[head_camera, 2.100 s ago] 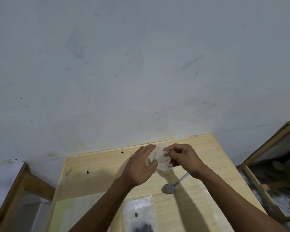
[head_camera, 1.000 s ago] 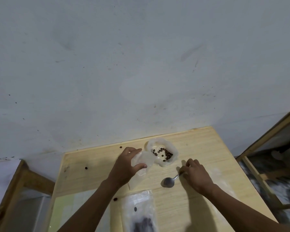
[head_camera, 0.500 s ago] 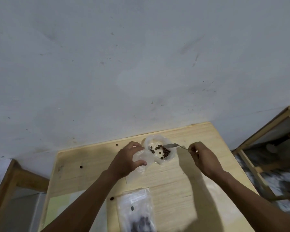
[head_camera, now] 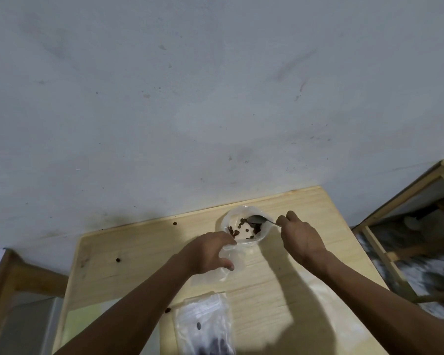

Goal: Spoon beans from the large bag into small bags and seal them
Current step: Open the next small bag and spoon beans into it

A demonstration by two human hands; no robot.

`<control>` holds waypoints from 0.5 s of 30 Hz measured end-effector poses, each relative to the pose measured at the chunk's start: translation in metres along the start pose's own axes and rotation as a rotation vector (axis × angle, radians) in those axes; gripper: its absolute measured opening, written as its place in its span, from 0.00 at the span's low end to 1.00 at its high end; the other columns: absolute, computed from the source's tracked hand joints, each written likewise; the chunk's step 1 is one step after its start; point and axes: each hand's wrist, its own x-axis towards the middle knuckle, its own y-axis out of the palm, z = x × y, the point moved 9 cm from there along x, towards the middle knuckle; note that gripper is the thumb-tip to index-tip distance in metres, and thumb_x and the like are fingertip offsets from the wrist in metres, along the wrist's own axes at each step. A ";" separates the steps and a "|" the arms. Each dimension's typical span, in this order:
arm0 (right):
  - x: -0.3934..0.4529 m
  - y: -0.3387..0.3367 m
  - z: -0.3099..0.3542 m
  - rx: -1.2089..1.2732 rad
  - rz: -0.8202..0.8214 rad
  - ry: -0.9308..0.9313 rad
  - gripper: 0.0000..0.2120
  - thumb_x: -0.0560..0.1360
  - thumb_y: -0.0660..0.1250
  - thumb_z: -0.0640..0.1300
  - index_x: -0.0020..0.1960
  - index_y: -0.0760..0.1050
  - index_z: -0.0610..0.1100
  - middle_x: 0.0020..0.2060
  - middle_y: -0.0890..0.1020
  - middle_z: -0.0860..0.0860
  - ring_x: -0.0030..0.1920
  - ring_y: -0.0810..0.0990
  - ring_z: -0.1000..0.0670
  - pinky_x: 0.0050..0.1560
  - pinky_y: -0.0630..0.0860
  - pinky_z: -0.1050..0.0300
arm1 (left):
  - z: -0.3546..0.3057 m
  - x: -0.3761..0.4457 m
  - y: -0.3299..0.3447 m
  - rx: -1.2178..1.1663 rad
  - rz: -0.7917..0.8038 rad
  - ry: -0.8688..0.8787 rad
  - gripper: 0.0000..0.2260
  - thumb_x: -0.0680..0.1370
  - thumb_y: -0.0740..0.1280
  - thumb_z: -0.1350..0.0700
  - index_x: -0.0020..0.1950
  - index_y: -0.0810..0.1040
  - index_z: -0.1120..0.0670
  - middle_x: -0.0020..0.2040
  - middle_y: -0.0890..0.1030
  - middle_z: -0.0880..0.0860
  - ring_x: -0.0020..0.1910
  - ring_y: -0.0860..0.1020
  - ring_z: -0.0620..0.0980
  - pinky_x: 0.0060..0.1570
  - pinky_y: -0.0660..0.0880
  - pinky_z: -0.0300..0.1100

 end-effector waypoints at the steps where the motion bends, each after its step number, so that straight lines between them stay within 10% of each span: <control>1: 0.000 0.001 0.000 0.037 -0.014 0.000 0.14 0.75 0.55 0.32 0.57 0.71 0.43 0.47 0.67 0.48 0.30 0.67 0.42 0.31 0.66 0.50 | -0.002 -0.002 0.001 0.004 -0.018 0.026 0.29 0.71 0.73 0.40 0.69 0.73 0.49 0.68 0.75 0.45 0.66 0.73 0.46 0.66 0.70 0.45; 15: -0.016 0.050 -0.003 0.375 0.047 0.177 0.19 0.77 0.53 0.33 0.66 0.71 0.43 0.53 0.73 0.45 0.43 0.76 0.39 0.43 0.72 0.51 | -0.024 -0.009 0.005 0.129 -0.186 0.099 0.29 0.75 0.70 0.41 0.73 0.70 0.49 0.75 0.69 0.46 0.73 0.67 0.44 0.68 0.67 0.41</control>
